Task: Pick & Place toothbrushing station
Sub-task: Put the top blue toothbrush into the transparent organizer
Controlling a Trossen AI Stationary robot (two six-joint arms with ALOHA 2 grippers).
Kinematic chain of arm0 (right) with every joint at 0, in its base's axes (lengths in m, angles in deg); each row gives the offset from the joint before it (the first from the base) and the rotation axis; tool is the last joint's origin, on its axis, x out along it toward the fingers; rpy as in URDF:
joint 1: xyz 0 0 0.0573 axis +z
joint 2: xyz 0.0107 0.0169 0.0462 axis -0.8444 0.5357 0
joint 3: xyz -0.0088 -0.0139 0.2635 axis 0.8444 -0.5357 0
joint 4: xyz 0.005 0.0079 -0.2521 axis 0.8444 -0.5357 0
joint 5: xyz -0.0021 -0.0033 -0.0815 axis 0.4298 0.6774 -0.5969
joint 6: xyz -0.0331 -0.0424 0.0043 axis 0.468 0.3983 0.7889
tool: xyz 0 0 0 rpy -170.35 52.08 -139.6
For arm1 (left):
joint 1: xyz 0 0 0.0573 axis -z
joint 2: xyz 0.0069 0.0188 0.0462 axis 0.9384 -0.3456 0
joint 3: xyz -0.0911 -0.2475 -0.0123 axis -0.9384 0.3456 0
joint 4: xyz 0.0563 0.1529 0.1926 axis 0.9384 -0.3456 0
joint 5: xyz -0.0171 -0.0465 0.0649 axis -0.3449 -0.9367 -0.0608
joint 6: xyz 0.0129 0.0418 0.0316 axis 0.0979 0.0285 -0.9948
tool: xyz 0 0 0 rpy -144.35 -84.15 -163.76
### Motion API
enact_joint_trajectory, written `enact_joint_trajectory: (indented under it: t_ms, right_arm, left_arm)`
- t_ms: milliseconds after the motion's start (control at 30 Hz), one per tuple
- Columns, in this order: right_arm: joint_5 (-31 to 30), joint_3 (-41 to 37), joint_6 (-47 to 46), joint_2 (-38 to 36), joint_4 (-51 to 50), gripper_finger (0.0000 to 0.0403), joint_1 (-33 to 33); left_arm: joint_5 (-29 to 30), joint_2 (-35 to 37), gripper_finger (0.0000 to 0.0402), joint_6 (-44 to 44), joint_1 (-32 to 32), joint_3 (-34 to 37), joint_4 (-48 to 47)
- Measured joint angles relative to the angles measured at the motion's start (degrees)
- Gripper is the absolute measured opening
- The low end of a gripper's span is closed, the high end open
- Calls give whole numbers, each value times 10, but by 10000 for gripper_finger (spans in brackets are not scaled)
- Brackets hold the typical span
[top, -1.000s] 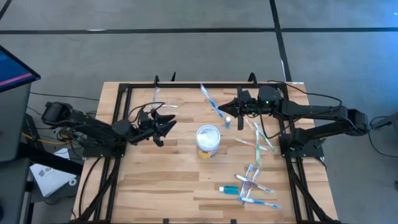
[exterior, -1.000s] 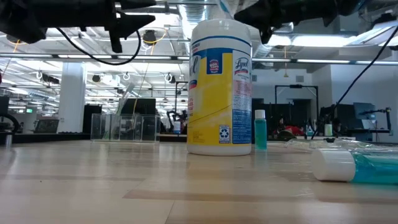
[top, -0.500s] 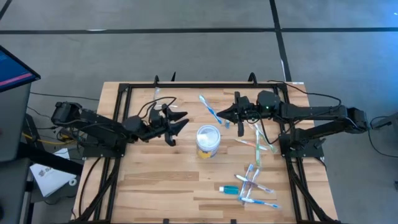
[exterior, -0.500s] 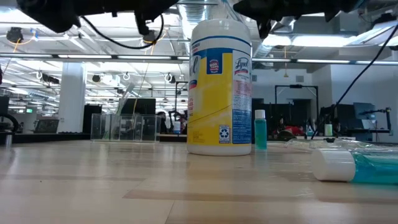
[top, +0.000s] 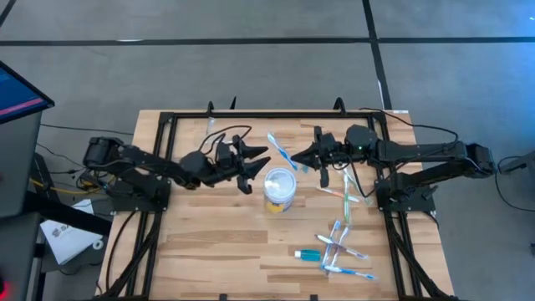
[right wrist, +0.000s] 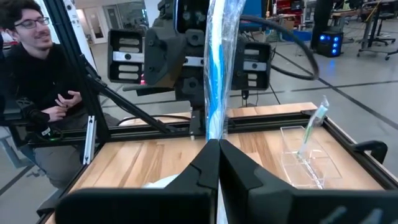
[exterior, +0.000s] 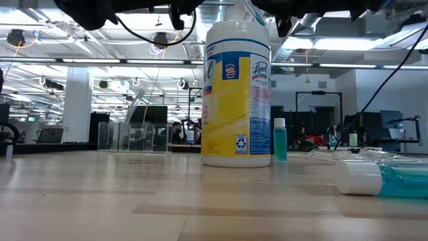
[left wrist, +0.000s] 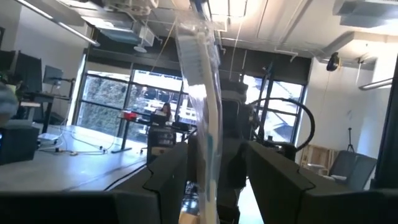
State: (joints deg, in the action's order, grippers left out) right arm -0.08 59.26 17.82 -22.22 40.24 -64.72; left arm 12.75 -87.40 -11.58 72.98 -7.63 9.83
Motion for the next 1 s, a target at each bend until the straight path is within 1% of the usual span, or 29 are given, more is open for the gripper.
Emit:
enact_joint_trajectory:
  t_ms: [133, 333, 733, 1000]
  right_arm:
    - [0, 0, 0, 0, 0, 0, 0]
    - [0, 0, 2, 0, 1, 0, 0]
    - [0, 0, 1, 0, 1, 0, 0]
    - [0, 0, 2, 0, 0, 0, 0]
  left_arm:
    - [-2, -8, 159, 0, -6, -16, -1]
    - [-31, -25, 159, 1, -17, -39, 1]
    - [-33, -53, 159, 3, -27, -71, -3]
    - [-32, -58, 159, 2, -27, -85, -5]
